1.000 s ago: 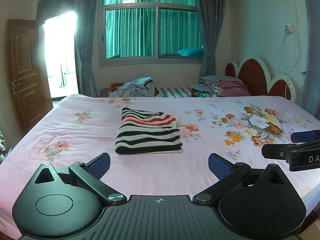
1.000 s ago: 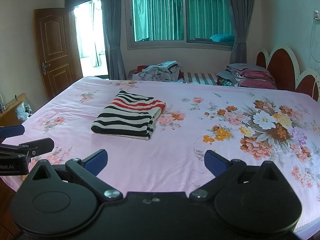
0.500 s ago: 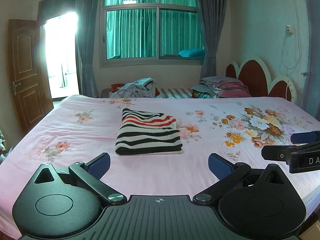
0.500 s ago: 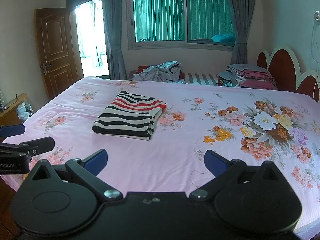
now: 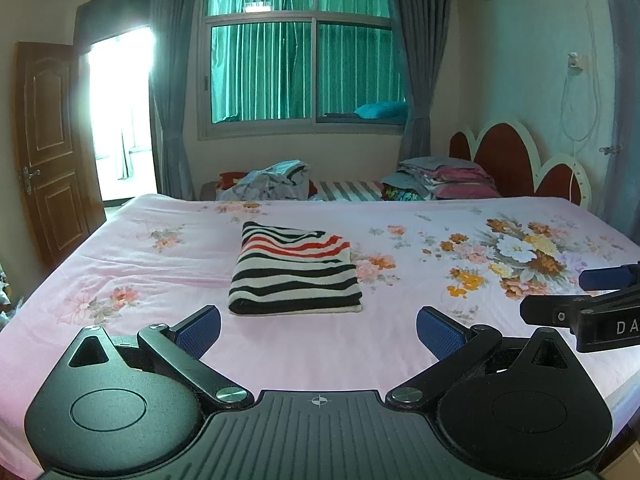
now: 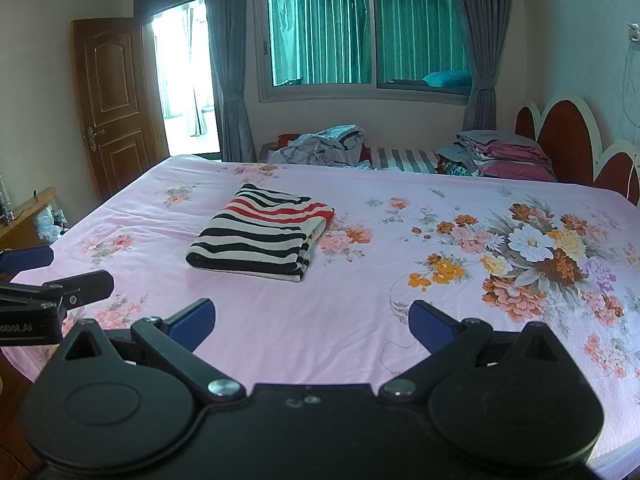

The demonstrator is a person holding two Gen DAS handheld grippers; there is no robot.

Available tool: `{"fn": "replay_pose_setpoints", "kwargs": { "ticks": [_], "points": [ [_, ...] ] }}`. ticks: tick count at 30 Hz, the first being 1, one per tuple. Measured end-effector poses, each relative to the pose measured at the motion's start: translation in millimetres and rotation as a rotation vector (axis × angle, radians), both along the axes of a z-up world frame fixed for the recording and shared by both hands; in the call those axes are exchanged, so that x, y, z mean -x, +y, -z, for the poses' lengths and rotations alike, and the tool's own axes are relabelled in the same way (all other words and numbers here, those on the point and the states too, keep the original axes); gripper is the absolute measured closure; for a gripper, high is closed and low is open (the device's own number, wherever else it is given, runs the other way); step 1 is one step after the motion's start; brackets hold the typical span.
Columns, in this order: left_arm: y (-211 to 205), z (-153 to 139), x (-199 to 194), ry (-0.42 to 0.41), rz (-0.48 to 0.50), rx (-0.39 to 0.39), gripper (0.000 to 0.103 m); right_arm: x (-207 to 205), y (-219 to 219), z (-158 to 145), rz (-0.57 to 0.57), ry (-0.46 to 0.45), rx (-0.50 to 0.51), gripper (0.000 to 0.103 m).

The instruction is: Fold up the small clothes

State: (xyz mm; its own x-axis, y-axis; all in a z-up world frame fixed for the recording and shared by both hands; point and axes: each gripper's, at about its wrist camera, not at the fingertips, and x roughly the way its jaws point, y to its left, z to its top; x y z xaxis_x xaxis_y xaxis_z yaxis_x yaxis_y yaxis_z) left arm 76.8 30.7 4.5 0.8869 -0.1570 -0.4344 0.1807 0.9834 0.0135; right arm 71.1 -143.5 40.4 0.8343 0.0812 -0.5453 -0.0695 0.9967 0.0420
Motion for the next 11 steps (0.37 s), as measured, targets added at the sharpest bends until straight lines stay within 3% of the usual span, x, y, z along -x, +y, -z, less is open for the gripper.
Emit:
{"fn": "replay_pose_setpoints", "kwargs": {
  "ticks": [11],
  "points": [
    [1.0,1.1,-0.1,0.009,-0.017,0.028,0.000,1.2,-1.3,-1.0,-0.001,-0.005,-0.002,0.000]
  ]
}}
